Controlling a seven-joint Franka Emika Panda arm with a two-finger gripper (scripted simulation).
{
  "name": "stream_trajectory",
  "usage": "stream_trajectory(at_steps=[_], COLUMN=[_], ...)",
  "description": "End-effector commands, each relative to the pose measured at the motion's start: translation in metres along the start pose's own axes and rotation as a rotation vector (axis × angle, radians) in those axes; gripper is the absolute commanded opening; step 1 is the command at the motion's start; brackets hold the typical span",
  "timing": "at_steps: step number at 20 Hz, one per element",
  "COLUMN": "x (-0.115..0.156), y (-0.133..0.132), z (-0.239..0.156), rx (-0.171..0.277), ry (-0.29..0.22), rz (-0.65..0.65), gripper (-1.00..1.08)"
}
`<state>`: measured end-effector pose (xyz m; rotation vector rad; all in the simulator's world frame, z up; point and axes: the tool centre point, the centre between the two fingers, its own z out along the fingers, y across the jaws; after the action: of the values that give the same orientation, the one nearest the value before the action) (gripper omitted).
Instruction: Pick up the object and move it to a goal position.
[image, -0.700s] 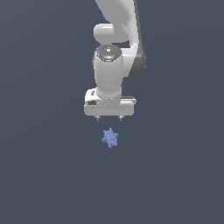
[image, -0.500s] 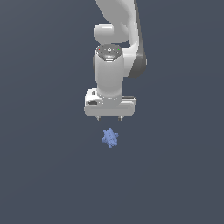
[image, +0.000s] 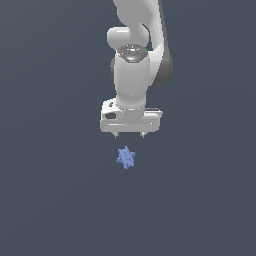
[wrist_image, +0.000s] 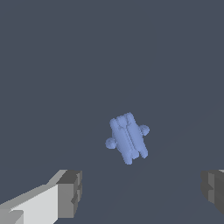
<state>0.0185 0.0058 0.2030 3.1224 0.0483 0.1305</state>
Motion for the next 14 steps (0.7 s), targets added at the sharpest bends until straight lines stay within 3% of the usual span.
stream_trajectory(at_steps=[1,14], x=[0.000,0.001], y=[0.001,0.004], z=[0.001,0.023], rx=[0.000,-0.001], ry=[-0.001,-0.019], rz=[-0.008,-0.196], gripper=[1.00,1.00])
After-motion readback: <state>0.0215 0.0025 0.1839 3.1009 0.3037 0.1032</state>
